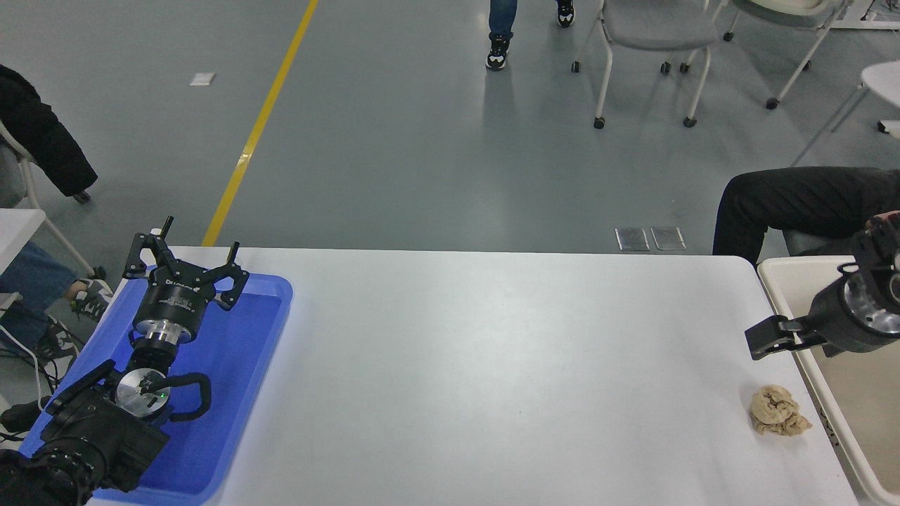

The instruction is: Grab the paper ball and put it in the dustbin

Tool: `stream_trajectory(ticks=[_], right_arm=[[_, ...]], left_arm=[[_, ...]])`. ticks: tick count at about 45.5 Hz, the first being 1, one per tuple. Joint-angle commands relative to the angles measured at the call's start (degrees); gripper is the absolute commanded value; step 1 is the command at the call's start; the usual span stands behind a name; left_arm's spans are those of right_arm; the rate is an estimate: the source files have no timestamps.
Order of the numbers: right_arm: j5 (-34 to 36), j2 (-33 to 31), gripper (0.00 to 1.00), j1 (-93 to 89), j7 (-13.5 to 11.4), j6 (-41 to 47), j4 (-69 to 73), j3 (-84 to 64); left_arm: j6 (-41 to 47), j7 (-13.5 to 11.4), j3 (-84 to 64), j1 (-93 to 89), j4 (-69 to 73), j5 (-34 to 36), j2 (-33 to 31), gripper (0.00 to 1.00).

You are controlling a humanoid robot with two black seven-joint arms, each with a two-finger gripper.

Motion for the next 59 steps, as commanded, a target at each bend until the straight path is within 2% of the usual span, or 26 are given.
stream_trajectory(ticks=[1, 7, 59], right_arm=[[-1.6, 0.0, 1.00, -11.0, -0.1, -4.8, -8.0, 4.3], [-1.4, 0.8, 1.00, -14.5, -0.1, -7.9, -9.9, 5.2], [-1.4, 4.4, 0.98, -29.8, -0.3, -14.2, -19.5, 12.6]], left_arm=[[0.0, 0.0, 0.0, -0.1, 0.0, 0.0, 0.0, 1.00], [0.0, 0.0, 0.0, -0.1, 0.0, 0.0, -0.1, 1.00], [0.0, 0.0, 0.0, 0.0, 0.0, 0.0, 0.1, 1.00]])
